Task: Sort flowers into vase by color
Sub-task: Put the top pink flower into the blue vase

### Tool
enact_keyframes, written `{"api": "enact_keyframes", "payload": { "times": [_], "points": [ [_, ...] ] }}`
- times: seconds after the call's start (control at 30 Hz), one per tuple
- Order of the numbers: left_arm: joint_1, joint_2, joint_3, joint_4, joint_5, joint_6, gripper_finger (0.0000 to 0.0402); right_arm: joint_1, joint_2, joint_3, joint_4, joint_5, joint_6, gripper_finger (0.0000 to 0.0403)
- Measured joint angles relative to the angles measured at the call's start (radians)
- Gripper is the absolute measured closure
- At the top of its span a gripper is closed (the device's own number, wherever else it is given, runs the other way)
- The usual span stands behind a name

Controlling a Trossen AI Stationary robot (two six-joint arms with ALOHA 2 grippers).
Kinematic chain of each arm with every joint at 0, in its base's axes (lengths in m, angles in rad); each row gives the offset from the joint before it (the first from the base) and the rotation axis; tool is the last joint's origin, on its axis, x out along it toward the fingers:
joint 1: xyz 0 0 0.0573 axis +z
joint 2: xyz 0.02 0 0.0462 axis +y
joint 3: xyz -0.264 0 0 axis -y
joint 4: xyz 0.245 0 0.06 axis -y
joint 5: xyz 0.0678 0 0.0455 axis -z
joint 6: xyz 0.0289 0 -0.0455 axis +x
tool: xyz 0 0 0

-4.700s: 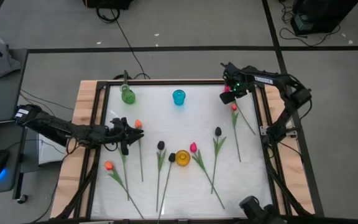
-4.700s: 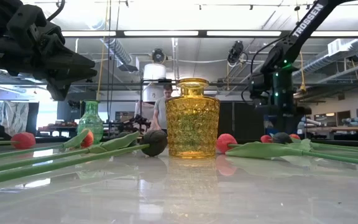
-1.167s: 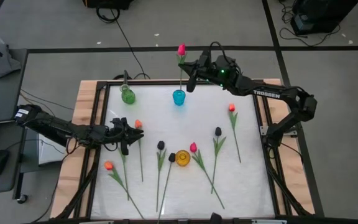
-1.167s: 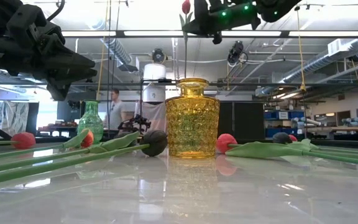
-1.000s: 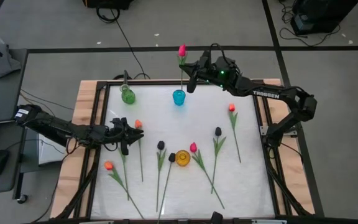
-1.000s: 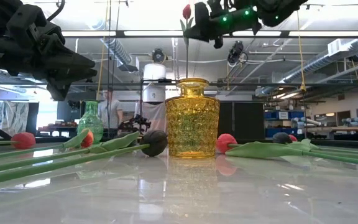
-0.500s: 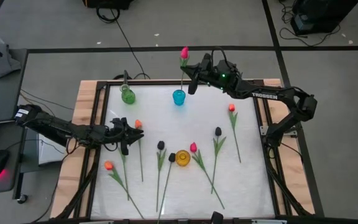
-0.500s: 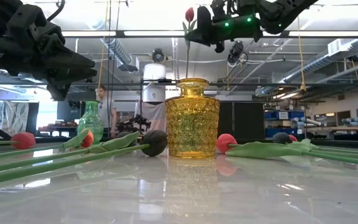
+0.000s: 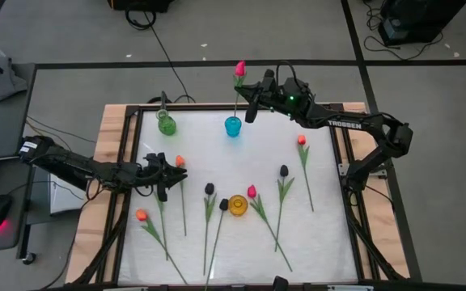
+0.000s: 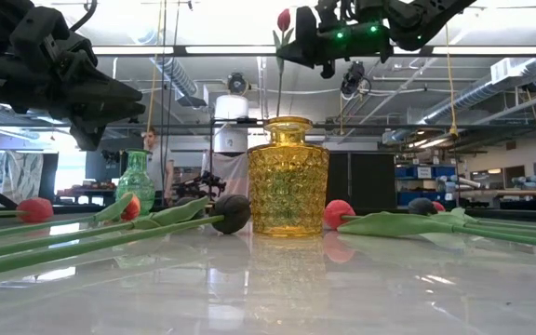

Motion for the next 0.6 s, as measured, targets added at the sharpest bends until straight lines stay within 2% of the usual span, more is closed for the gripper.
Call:
{"api": "enact_keyframes", "payload": {
  "times": [0.17,0.43,0.6],
  "points": [
    [0.0,0.0,0.0,0.0,0.0,0.0,0.0289,0.0,0.0,-0.002,0.001,-0.008,-0.003,0.0386],
    [0.0,0.0,0.0,0.0,0.0,0.0,0.0289,-0.002,0.0,-0.09,0.109,-0.004,-0.007,0.0386],
    [0.0,0.0,0.0,0.0,0.0,0.0,0.0289,-0.002,0.0,-0.093,0.144,-0.004,-0.006,0.0386]
  ]
}}
